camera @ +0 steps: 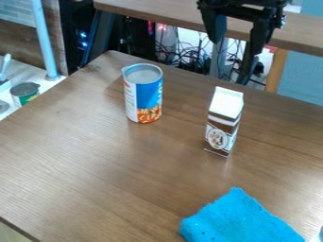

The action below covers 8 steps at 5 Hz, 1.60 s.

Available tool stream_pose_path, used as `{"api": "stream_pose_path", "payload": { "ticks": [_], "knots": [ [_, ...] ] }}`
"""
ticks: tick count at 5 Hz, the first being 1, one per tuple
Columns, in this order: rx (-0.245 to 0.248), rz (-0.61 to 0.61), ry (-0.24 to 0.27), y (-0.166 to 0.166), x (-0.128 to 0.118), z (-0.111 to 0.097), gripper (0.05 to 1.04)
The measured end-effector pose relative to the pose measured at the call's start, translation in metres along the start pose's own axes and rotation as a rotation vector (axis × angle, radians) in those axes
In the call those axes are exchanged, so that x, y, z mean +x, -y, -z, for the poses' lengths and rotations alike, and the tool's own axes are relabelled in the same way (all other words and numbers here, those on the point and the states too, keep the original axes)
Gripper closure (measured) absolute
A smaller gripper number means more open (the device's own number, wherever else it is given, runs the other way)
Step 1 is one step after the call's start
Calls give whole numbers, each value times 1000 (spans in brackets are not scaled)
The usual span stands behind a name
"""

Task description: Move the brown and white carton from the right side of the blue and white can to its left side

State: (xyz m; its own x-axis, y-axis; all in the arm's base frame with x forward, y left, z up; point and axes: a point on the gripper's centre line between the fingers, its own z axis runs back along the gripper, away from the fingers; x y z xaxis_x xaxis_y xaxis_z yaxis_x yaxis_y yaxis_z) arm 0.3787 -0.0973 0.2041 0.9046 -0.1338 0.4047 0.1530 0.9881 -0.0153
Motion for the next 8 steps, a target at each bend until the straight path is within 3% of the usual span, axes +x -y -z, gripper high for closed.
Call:
{"api": "stream_pose_path", "payload": {
  "ticks": [1,2,4,8],
  "knots": [
    [3,-1,-40,-1,-7,14,83],
    [-26,5,-38,3,-20,36,83],
    [1,-67,33,-2,-19,34,83],
    [-1,-43,-17,1,-20,76,83]
  ]
}}
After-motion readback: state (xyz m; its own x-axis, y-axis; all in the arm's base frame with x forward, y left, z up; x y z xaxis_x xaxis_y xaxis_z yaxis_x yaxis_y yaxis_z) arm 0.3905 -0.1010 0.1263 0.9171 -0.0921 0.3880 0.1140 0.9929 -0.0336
